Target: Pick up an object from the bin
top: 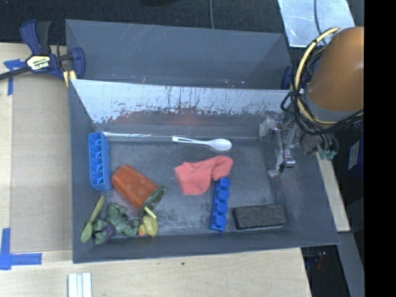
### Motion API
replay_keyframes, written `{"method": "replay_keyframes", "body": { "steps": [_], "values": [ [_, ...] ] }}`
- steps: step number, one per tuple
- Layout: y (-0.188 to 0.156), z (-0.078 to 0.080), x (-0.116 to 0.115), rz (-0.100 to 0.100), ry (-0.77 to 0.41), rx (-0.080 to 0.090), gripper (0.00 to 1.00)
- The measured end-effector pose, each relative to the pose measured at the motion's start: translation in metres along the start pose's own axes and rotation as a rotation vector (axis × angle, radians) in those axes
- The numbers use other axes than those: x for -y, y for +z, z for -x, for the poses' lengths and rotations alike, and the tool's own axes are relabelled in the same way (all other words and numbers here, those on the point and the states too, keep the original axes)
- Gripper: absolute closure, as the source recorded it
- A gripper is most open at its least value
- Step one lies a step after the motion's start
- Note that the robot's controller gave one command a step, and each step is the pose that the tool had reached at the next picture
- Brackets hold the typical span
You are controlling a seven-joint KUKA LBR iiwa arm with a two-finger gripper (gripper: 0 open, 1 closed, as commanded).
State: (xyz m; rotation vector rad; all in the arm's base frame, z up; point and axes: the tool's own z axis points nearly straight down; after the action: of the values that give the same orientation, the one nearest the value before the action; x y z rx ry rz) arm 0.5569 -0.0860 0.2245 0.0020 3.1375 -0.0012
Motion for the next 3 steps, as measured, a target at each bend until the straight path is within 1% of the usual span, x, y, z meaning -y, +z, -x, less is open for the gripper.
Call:
{"method": "replay_keyframes", "body": {
  "steps": [1,2,3],
  "values": [
    [0.015,0.047,-0.044,-0.001,0.08,0.003,0.0],
    [0.085,-0.004,-0.086,-0.002,0.139,-0.002,0.0],
    [0.081,0.022,-0.116,-0.003,0.193,-0.001,0.0]
  ]
}}
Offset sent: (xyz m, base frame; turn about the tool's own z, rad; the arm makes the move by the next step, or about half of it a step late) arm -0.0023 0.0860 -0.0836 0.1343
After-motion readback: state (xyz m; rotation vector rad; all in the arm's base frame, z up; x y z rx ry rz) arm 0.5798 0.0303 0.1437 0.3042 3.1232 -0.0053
